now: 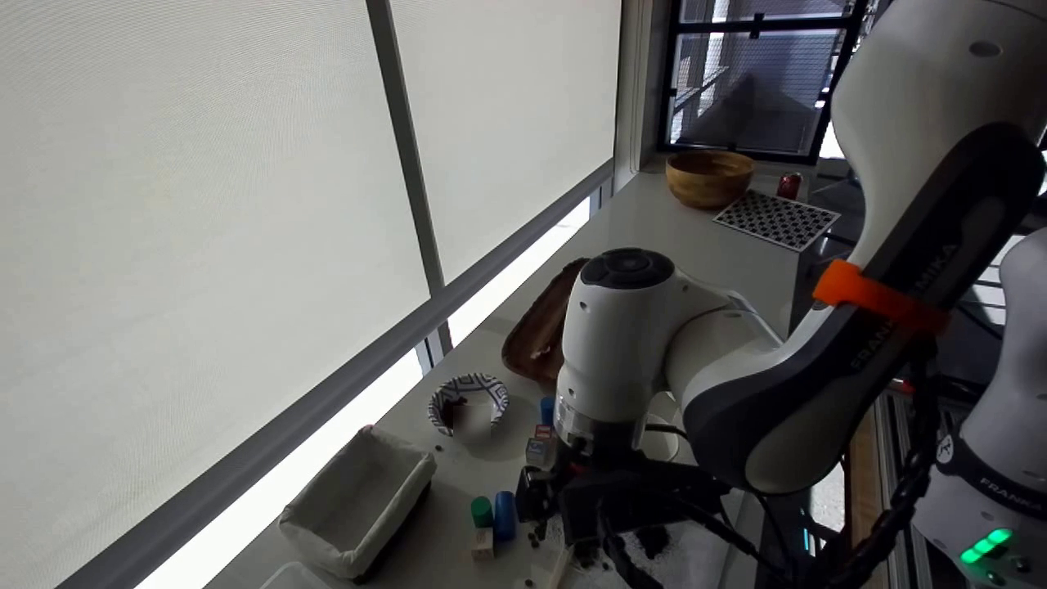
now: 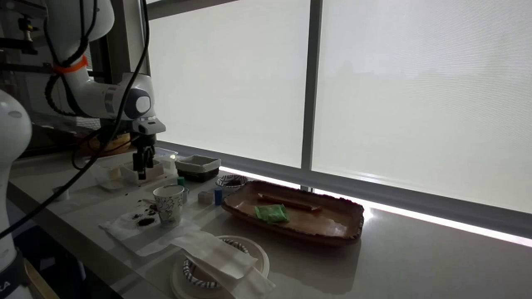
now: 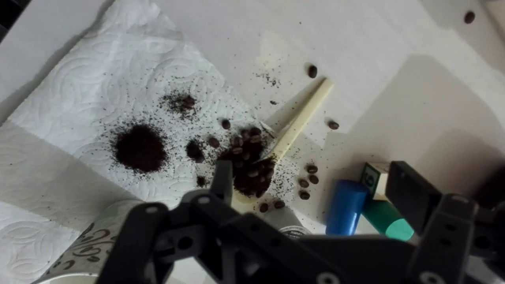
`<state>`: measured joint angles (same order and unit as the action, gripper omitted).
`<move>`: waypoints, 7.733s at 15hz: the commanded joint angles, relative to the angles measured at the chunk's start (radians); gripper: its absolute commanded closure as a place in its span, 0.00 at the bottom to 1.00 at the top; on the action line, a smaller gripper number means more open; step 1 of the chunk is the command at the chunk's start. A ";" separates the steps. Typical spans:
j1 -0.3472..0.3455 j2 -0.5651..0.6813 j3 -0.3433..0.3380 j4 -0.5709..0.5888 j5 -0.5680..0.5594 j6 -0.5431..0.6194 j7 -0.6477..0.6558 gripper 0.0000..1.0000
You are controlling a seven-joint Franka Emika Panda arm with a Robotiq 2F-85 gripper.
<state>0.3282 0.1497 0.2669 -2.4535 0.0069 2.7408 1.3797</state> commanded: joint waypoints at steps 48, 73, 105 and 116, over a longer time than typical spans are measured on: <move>0.220 0.330 -0.240 0.188 -0.224 0.013 0.481 0.98; 0.100 -0.114 -0.105 0.006 -0.221 -0.308 0.591 0.96; -0.113 -0.328 -0.153 -0.237 0.745 -0.194 -0.442 0.96; -0.192 -0.325 -0.183 -0.244 1.013 -0.333 -0.718 0.96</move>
<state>0.1591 -0.1533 0.0935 -2.6791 0.9401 2.4578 0.7403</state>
